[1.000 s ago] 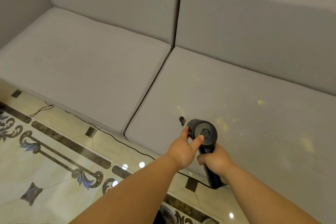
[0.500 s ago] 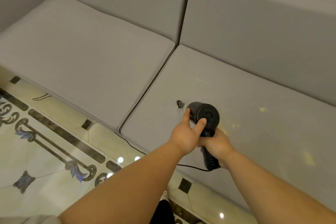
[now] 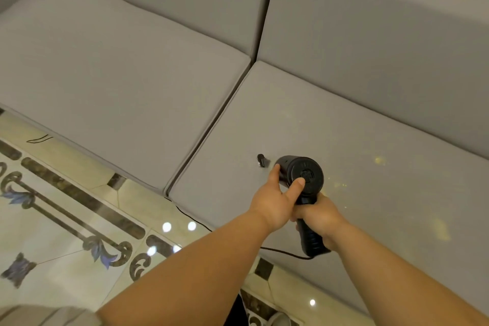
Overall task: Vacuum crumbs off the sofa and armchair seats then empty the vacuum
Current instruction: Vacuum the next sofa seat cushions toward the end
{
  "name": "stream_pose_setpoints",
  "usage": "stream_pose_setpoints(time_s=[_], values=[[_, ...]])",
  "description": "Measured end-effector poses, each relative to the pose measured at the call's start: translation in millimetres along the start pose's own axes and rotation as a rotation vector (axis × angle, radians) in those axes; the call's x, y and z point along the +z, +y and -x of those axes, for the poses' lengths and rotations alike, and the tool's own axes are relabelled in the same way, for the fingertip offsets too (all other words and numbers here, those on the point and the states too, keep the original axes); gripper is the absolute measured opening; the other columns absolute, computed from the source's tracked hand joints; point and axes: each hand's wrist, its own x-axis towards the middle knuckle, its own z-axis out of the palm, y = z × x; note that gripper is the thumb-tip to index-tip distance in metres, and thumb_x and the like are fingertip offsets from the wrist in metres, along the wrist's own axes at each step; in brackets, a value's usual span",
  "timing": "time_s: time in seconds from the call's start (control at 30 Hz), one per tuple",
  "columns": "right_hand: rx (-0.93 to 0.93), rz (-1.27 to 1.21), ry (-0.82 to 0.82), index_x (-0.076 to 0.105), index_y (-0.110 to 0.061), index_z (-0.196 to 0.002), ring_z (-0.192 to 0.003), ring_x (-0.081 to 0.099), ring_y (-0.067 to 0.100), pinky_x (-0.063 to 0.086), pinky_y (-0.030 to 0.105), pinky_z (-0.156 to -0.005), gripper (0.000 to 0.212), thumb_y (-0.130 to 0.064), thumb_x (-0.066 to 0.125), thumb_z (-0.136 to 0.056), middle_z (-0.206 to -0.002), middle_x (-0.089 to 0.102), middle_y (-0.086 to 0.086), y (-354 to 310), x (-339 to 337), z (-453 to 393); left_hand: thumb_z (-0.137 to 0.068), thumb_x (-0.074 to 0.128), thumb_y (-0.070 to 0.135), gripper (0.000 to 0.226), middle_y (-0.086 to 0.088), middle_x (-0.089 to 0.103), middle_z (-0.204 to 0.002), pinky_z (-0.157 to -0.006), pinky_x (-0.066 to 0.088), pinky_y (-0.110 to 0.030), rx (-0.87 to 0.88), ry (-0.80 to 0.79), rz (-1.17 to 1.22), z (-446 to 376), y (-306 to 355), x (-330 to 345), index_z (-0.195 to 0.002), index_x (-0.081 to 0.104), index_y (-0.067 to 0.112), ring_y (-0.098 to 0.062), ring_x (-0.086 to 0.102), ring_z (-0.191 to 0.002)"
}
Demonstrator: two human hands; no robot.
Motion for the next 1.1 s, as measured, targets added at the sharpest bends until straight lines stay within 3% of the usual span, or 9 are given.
stream_pose_setpoints(time_s=[0.43,0.73,0.9,1.1], values=[[-0.034,-0.012,-0.029,0.061,-0.008,-0.103,-0.077,0.061,0.034,0.055,0.052,-0.081,0.037,0.0,0.07,-0.067,-0.087,0.065,0.018,52,-14,30,-0.089,0.049,0.057,0.079,0.0,0.039,-0.149,-0.094,0.027,-0.022,-0.011,0.034,0.049,44,-18,42,-0.151,0.01,0.03,-0.022,0.038,-0.134],[-0.133,-0.06,-0.054,0.06,-0.009,-0.109,-0.078,0.06,0.032,0.055,0.051,-0.082,0.04,0.001,0.07,-0.071,-0.092,0.065,0.018,19,-3,10,-0.09,0.05,0.054,0.076,0.0,0.04,-0.148,-0.093,0.031,-0.022,0.038,0.128,0.046,27,-2,14,-0.151,0.011,0.03,-0.022,0.041,-0.132],[-0.068,-0.03,-0.067,0.06,-0.007,-0.109,-0.079,0.06,0.034,0.053,0.045,-0.075,0.042,0.0,0.071,-0.068,-0.09,0.064,0.015,30,7,-7,-0.09,0.05,0.053,0.076,-0.003,0.039,-0.149,-0.105,0.031,-0.031,0.0,0.072,0.022,17,-18,8,-0.151,0.013,0.027,-0.024,0.037,-0.135],[-0.031,0.01,-0.053,0.06,-0.01,-0.105,-0.079,0.062,0.033,0.053,0.04,-0.072,0.041,-0.001,0.071,-0.066,-0.089,0.065,0.014,56,-5,10,-0.09,0.049,0.056,0.077,-0.003,0.037,-0.15,-0.103,0.029,-0.028,-0.014,0.035,0.026,35,-31,32,-0.151,0.012,0.027,-0.024,0.036,-0.136]])
